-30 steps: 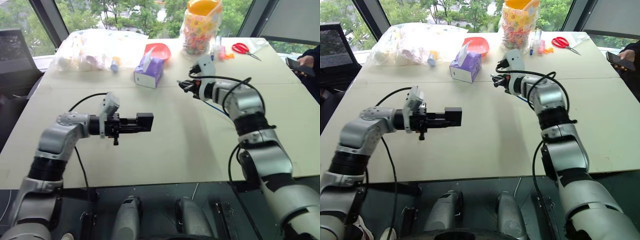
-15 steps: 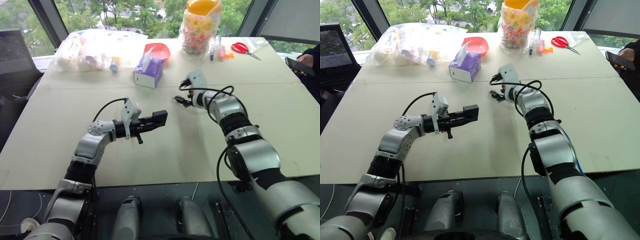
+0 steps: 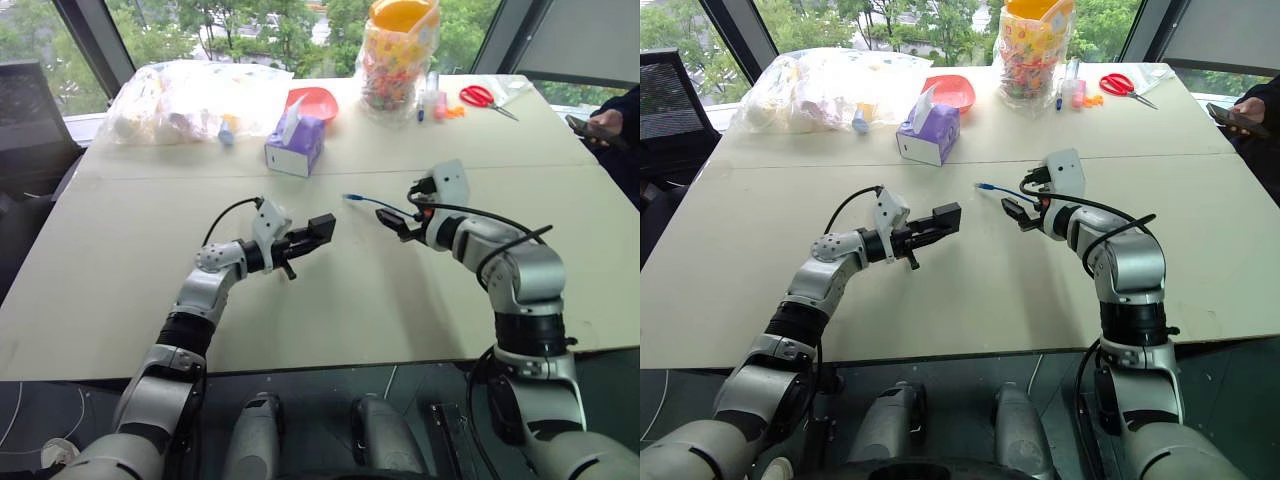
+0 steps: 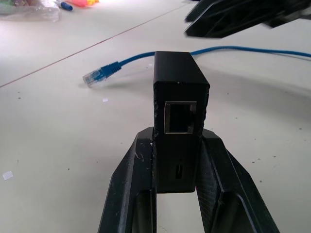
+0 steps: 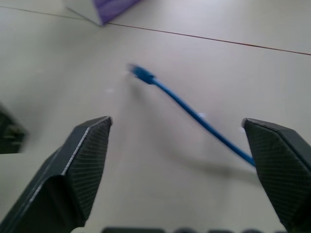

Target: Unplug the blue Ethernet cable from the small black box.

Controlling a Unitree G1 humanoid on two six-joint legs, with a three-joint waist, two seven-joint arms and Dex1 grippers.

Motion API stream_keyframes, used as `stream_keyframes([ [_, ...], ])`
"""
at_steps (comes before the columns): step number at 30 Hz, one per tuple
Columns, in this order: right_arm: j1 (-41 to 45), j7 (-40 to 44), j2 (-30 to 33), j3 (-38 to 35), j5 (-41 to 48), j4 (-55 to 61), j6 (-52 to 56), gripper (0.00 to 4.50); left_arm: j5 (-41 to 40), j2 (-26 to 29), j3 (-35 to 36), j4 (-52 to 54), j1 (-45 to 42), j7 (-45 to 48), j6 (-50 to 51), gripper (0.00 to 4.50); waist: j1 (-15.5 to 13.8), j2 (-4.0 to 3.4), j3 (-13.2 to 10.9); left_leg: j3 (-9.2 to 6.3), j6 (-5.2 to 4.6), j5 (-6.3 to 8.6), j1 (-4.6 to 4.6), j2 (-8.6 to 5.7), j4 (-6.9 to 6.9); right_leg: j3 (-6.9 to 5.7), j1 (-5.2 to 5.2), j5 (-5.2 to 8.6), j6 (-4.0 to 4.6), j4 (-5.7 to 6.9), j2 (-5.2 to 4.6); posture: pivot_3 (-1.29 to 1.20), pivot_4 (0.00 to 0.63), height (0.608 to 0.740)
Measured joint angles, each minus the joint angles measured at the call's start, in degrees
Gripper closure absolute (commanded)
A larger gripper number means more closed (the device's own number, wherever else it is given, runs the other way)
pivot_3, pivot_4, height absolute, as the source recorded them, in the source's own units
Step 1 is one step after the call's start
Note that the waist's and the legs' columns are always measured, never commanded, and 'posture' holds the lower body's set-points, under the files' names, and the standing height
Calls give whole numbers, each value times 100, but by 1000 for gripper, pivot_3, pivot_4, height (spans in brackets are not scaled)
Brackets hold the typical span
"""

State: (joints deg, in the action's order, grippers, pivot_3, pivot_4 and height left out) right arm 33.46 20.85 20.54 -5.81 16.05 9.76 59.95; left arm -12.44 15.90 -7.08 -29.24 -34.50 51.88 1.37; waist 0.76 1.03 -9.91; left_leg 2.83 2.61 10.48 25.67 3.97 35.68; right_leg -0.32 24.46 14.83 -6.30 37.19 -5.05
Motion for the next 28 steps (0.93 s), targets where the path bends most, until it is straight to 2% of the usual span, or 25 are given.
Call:
stream_keyframes([
  [2,-110,-24,-29,-11,123,316,228,63,65,-3,3,-218,-3,-10,-211,4024,-7,0,0,0,0,0,1,0,2,0,0,0,0,0,0,0,150,735],
  [4,-192,-24,-31,-15,263,551,427,0,72,-3,22,-382,-6,-4,-355,3002,-10,0,0,0,0,0,3,0,2,0,-1,1,1,-2,-1,0,150,735],
  [7,-273,-34,-31,-18,391,783,614,0,107,6,33,-566,-13,36,-497,1785,-10,0,0,0,0,0,2,0,2,0,-1,1,2,-3,-1,0,150,735],
  [9,-325,-29,-23,-21,481,882,711,0,121,22,59,-606,-14,94,-570,811,-10,1,0,0,0,0,2,0,2,0,-2,2,3,-3,-1,0,150,735],
  [11,-371,15,48,-17,563,952,800,0,121,69,78,-608,-13,173,-569,127,-9,1,0,0,0,0,2,0,2,0,-2,2,4,-3,-1,0,150,735],
  [18,-460,434,524,54,871,1144,856,0,-5,281,184,-403,60,417,-252,49,-4,1,0,-1,-1,1,4,0,0,0,-2,6,11,-9,-1,0,150,735],
  [22,-790,1117,1186,159,1242,1525,811,0,-237,815,391,433,453,657,325,49,11,1,0,-2,-6,4,3,1,-4,0,-1,8,14,-10,-1,0,150,735],
  [28,-1026,1484,1373,239,1580,1840,699,0,-756,1305,700,1842,859,685,1328,49,-12,3,-1,-3,-6,4,3,2,4,0,-6,13,23,-12,-2,0,150,735],
])
